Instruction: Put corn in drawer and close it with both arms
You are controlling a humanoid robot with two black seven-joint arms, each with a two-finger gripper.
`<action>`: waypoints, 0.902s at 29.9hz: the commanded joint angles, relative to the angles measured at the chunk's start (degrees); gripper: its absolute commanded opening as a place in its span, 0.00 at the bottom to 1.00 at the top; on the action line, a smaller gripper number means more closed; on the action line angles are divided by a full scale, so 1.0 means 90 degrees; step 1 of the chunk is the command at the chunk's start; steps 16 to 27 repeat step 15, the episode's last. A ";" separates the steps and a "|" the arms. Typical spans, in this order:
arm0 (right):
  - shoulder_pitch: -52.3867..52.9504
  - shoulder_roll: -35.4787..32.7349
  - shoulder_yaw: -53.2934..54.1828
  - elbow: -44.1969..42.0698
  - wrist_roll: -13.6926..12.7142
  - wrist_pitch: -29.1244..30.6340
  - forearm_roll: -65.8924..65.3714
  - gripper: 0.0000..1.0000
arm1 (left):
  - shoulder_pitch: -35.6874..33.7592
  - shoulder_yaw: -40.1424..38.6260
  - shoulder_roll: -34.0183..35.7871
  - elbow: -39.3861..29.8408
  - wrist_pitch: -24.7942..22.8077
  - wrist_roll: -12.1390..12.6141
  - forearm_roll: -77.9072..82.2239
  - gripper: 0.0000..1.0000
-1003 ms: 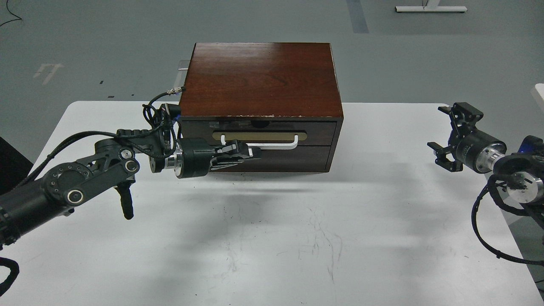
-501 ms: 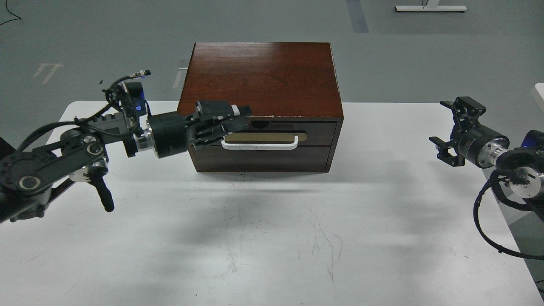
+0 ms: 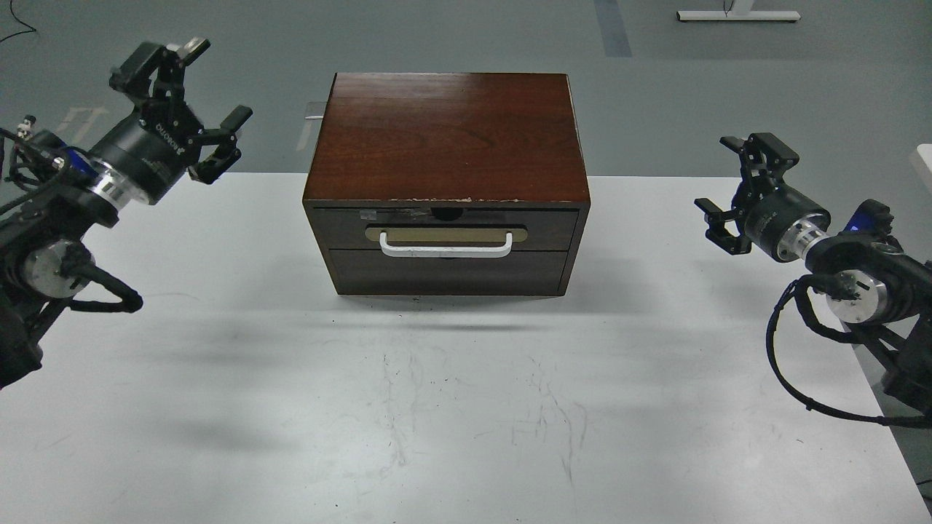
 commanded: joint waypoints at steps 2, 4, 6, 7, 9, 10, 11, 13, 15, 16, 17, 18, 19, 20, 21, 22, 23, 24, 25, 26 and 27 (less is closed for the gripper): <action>0.0000 0.0280 0.0141 0.0007 0.0505 -0.0241 0.0012 1.00 | 0.0381 -0.0003 -0.0115 0.0608 0.0000 0.0556 -0.0352 0.98; 0.0000 0.0349 0.0161 -0.0003 0.0634 -0.0251 0.0013 1.00 | 0.0479 -0.0013 -0.0193 0.0706 0.0000 0.0635 -0.0431 0.98; 0.0000 0.0388 0.0171 0.0036 0.0683 -0.0242 0.0022 1.00 | 0.0528 -0.0013 -0.0193 0.0726 0.0000 0.0645 -0.0432 0.98; 0.0000 0.0398 0.0171 0.0036 0.0692 -0.0242 0.0022 1.00 | 0.0557 0.0016 -0.0193 0.0717 0.0000 0.0645 -0.0432 0.98; 0.0010 0.0447 0.0209 0.0036 0.0693 -0.0251 0.0022 1.00 | 0.0645 0.0016 -0.0203 0.0668 0.0000 0.0665 -0.0432 0.98; 0.0019 0.0466 0.0219 0.0036 0.0693 -0.0251 0.0022 1.00 | 0.0655 0.0016 -0.0213 0.0658 0.0000 0.0674 -0.0432 0.98; 0.0039 0.0515 0.0239 0.0036 0.0693 -0.0251 0.0022 1.00 | 0.0655 0.0016 -0.0222 0.0639 0.0000 0.0684 -0.0441 0.98; 0.0068 0.0564 0.0268 0.0026 0.0693 -0.0271 0.0022 1.00 | 0.0655 0.0016 -0.0232 0.0629 0.0000 0.0694 -0.0451 0.98; 0.0175 0.0622 0.0278 0.0016 0.0693 -0.0339 0.0022 1.00 | 0.0655 0.0016 -0.0291 0.0629 0.0000 0.0694 -0.0451 0.98; 0.0175 0.0622 0.0278 0.0016 0.0693 -0.0339 0.0022 1.00 | 0.0655 0.0016 -0.0291 0.0629 0.0000 0.0694 -0.0451 0.98; 0.0175 0.0622 0.0278 0.0016 0.0693 -0.0339 0.0022 1.00 | 0.0655 0.0016 -0.0291 0.0629 0.0000 0.0694 -0.0451 0.98; 0.0175 0.0622 0.0278 0.0016 0.0693 -0.0339 0.0022 1.00 | 0.0655 0.0016 -0.0291 0.0629 0.0000 0.0694 -0.0451 0.98; 0.0175 0.0622 0.0278 0.0016 0.0693 -0.0339 0.0022 1.00 | 0.0655 0.0016 -0.0291 0.0629 0.0000 0.0694 -0.0451 0.98; 0.0175 0.0622 0.0278 0.0016 0.0693 -0.0339 0.0022 1.00 | 0.0655 0.0016 -0.0291 0.0629 0.0000 0.0694 -0.0451 0.98; 0.0175 0.0622 0.0278 0.0016 0.0693 -0.0339 0.0022 1.00 | 0.0655 0.0016 -0.0291 0.0629 0.0000 0.0694 -0.0451 0.98; 0.0175 0.0622 0.0278 0.0016 0.0693 -0.0339 0.0022 1.00 | 0.0655 0.0016 -0.0291 0.0629 0.0000 0.0694 -0.0451 0.98; 0.0175 0.0622 0.0278 0.0016 0.0693 -0.0339 0.0022 1.00 | 0.0655 0.0016 -0.0291 0.0629 0.0000 0.0694 -0.0451 0.98; 0.0175 0.0622 0.0278 0.0016 0.0693 -0.0339 0.0022 1.00 | 0.0655 0.0016 -0.0291 0.0629 0.0000 0.0694 -0.0451 0.98; 0.0175 0.0622 0.0278 0.0016 0.0693 -0.0339 0.0022 1.00 | 0.0655 0.0016 -0.0291 0.0629 0.0000 0.0694 -0.0451 0.98; 0.0175 0.0622 0.0278 0.0016 0.0693 -0.0339 0.0022 1.00 | 0.0655 0.0016 -0.0291 0.0629 0.0000 0.0694 -0.0451 0.98; 0.0175 0.0622 0.0278 0.0016 0.0693 -0.0339 0.0022 1.00 | 0.0655 0.0016 -0.0291 0.0629 0.0000 0.0694 -0.0451 0.98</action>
